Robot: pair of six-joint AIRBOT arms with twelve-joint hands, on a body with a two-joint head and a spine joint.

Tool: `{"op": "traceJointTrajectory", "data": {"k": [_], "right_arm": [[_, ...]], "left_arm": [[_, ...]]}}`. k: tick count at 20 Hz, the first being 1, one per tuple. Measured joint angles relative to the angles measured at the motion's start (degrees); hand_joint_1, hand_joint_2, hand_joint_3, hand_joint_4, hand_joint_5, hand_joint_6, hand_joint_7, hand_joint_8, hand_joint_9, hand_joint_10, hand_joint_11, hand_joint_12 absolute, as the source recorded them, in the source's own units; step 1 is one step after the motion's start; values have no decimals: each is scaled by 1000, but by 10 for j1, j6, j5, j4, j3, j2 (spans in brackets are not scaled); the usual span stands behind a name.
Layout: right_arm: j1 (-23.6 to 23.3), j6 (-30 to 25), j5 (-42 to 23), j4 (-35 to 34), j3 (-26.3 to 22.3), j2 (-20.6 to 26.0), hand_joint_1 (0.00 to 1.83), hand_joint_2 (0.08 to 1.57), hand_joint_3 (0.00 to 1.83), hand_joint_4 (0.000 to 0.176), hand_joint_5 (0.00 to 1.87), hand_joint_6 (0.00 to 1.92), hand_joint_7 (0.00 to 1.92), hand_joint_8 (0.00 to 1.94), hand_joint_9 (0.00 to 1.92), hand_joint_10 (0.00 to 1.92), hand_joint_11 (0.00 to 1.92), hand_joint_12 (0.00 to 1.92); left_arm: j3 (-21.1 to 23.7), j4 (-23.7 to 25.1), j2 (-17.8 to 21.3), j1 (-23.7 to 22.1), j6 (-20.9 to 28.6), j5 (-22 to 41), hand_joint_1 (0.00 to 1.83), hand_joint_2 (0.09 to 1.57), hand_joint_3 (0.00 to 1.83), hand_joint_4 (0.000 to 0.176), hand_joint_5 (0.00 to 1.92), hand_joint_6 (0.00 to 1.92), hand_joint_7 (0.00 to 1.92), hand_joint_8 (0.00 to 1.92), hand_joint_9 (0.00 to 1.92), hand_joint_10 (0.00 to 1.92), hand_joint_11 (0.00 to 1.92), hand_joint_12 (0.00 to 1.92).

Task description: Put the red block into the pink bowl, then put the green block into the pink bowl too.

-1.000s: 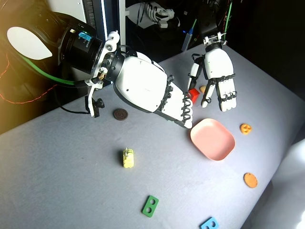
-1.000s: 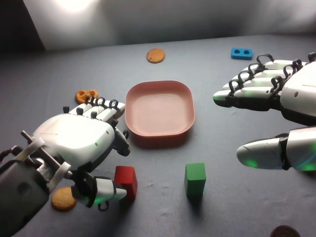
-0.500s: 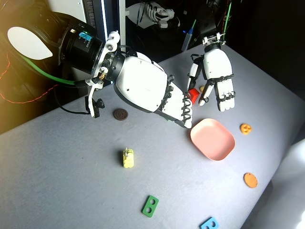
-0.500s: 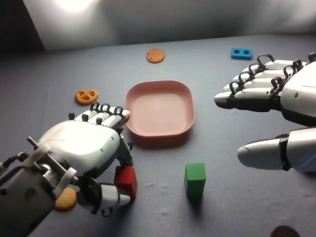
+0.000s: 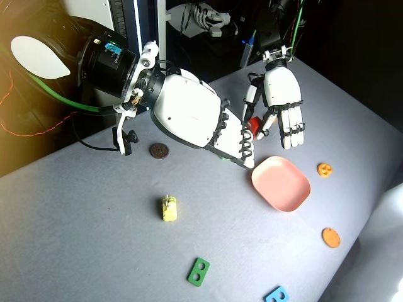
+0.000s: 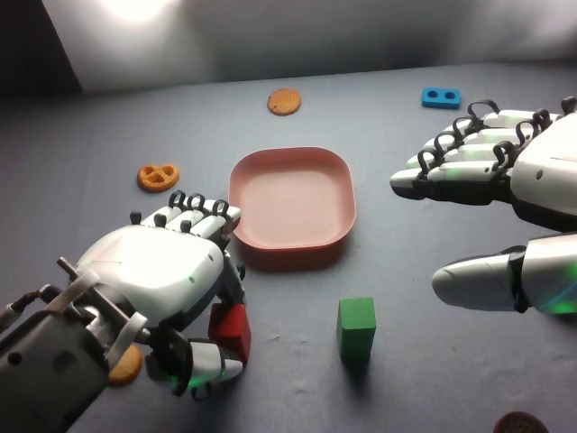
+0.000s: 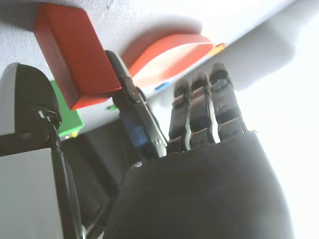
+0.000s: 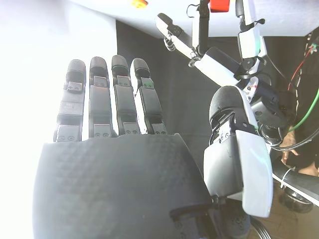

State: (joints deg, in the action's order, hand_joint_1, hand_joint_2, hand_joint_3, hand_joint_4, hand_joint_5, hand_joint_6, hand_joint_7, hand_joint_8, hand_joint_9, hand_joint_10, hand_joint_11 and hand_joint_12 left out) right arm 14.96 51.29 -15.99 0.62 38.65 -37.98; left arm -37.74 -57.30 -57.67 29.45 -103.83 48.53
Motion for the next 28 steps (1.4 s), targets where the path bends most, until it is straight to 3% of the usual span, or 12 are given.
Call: {"op": "traceJointTrajectory", "data": {"k": [5,6,8,14,16,17,18,19,20,25,26,28], "right_arm": [[0,0,0,0,0,0,0,1187,0,0,257,6,231,4,168,5,0,349],[0,1,0,0,0,0,0,1186,0,0,281,8,261,8,191,9,0,395],[0,1,0,0,0,0,0,1187,1,0,245,0,226,1,160,1,0,331],[0,1,0,0,0,0,0,1183,0,0,260,5,242,5,176,8,0,368],[0,1,0,0,0,0,0,1191,1,0,283,6,262,5,192,8,0,423],[0,2,0,0,0,0,0,1191,1,0,285,6,263,4,194,7,0,432],[1,1,0,0,0,0,0,1194,1,0,283,3,261,2,193,5,0,419],[0,1,0,0,0,0,0,1192,0,0,261,3,241,2,176,3,0,359],[1,1,0,0,0,0,0,1190,0,0,259,4,241,3,173,3,0,345],[1,2,0,0,0,0,0,1183,0,0,248,1,225,1,156,2,0,313],[1,2,0,0,0,0,0,1183,0,0,245,0,231,3,165,5,0,322],[1,2,0,0,0,0,0,1185,0,0,250,1,235,2,168,3,0,321]], "left_arm": [[0,-1,-1,0,0,0,927,1006,3,50,1001,6,38,0,0,0,0,0],[0,-1,-2,0,0,0,1023,1048,3,150,1065,643,54,10,0,0,0,0],[0,-1,-4,0,2,0,1008,1098,10,175,978,966,43,6,0,0,0,0],[0,-1,-8,0,2,0,1026,1092,1,176,1011,921,106,6,0,0,0,0],[0,-1,-8,0,2,0,1054,1107,0,84,995,954,156,10,0,0,0,0],[0,-1,-8,0,2,0,1059,1107,0,73,997,952,163,11,0,0,0,0],[0,-1,-8,0,2,0,1035,1110,1,127,986,967,156,5,0,0,0,0],[0,-1,-8,0,2,0,1031,1109,0,139,986,968,156,4,0,0,0,0],[0,-3,-8,-4,3,0,1038,1115,2,108,971,992,161,4,0,0,0,0],[-2,3,4,-25,2,-10,1036,1103,0,136,998,951,203,7,0,0,0,0],[-7,1,11,-34,2,-17,1063,1086,0,98,1041,881,215,5,0,0,0,0],[-18,4,12,-48,1,-26,1050,1084,0,133,1042,878,201,1,0,0,0,0]]}}
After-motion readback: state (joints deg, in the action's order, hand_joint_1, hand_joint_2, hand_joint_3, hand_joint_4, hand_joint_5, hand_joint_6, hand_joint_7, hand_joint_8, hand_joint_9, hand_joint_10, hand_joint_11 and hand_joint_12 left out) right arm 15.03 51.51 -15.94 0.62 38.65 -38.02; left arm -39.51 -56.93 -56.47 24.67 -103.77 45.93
